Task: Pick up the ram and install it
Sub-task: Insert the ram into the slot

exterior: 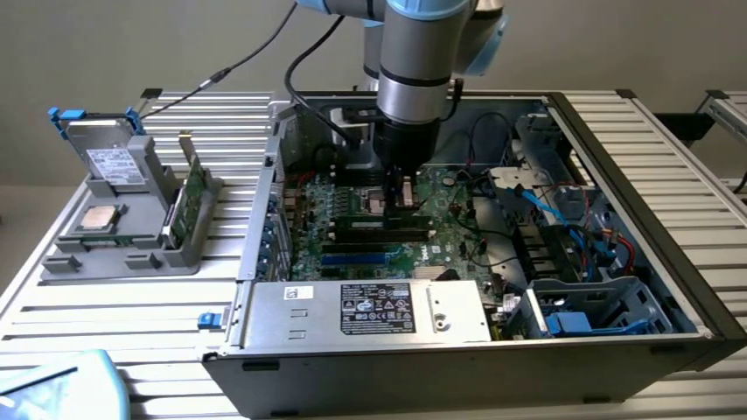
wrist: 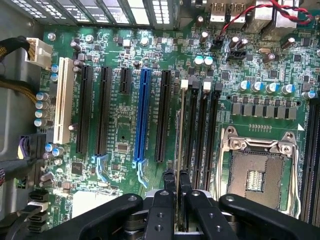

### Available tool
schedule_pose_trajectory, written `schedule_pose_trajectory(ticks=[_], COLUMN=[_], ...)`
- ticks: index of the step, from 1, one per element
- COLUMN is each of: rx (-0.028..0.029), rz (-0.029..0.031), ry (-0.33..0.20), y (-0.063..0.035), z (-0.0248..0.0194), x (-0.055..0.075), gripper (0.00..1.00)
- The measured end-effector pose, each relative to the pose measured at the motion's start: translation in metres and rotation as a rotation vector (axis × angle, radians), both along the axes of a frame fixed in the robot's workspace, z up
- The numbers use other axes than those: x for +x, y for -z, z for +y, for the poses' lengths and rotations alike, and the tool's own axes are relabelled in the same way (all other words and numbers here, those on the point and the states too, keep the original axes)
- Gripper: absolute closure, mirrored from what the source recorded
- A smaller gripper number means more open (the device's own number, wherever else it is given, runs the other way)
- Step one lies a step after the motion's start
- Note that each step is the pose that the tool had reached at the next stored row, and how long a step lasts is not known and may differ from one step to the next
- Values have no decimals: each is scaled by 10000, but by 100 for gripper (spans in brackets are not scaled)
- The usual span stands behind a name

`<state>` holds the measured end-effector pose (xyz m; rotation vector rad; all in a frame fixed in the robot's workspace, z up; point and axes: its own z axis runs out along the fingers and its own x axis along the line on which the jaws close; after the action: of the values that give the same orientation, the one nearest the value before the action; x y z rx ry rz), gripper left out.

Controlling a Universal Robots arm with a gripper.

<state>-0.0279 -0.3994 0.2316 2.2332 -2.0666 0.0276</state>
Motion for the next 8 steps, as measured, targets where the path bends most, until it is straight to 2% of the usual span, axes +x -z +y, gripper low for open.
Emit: schedule_pose_trajectory(ticks=[8], rx=[-20], rz=[-235], ry=[-114], y=[41], z=[20], x=[-36], gripper=[86])
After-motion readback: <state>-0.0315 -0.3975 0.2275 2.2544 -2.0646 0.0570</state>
